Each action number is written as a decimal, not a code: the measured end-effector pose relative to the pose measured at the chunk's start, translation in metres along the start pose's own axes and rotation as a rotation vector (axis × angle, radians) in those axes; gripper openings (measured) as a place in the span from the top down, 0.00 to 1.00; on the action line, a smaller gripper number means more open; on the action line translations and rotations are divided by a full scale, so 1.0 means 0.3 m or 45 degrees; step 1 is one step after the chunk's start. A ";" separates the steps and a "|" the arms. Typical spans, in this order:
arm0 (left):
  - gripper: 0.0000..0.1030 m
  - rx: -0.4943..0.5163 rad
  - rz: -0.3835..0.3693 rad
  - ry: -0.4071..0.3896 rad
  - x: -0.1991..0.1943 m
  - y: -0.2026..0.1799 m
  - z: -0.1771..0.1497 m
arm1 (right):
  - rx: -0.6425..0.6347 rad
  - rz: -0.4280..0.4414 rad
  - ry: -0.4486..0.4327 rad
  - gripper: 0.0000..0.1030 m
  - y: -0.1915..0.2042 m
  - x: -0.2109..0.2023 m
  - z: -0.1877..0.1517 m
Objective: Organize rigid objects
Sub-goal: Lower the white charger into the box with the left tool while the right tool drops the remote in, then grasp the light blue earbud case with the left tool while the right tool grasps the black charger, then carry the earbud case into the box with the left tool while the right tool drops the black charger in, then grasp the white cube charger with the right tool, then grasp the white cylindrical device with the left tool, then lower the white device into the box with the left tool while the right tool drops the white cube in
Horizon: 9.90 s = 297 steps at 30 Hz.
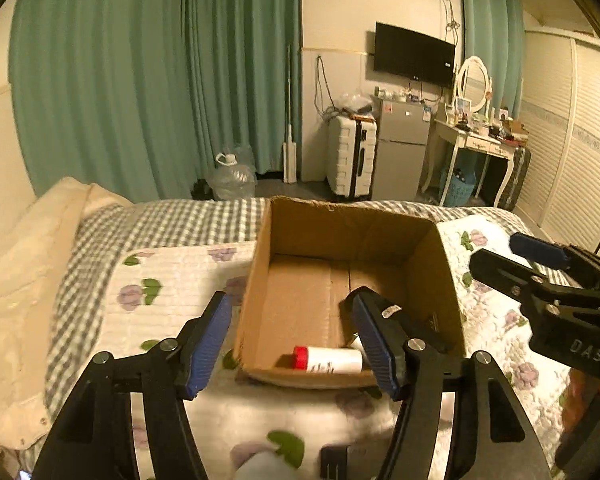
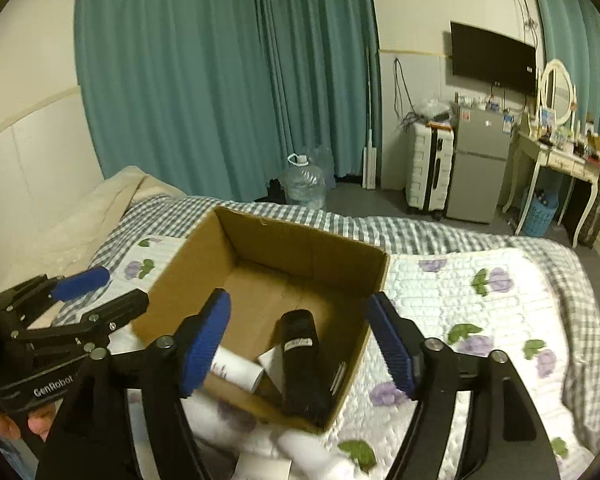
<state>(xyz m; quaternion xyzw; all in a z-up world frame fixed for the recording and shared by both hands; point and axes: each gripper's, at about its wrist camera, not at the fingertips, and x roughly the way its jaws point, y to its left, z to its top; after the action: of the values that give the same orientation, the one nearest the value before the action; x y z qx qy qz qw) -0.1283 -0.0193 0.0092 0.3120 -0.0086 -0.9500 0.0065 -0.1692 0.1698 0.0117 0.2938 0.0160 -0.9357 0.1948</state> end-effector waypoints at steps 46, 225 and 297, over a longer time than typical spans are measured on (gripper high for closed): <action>0.45 -0.035 -0.015 0.286 0.062 0.104 -0.408 | -0.340 0.191 0.386 0.14 0.246 0.113 -0.442; 0.36 -0.145 -0.292 0.585 0.340 -0.410 -0.423 | 0.163 -0.234 0.387 0.52 -0.291 -0.010 -0.420; 0.52 0.135 0.095 0.206 0.437 -0.179 0.014 | -0.020 -0.005 0.094 0.52 -0.120 0.268 0.010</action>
<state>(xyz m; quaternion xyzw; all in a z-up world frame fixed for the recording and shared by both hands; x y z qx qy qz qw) -0.2367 0.0321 -0.0663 0.3871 -0.0698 -0.9190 0.0259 -0.2447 0.1740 -0.0336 0.3267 0.0311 -0.9244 0.1945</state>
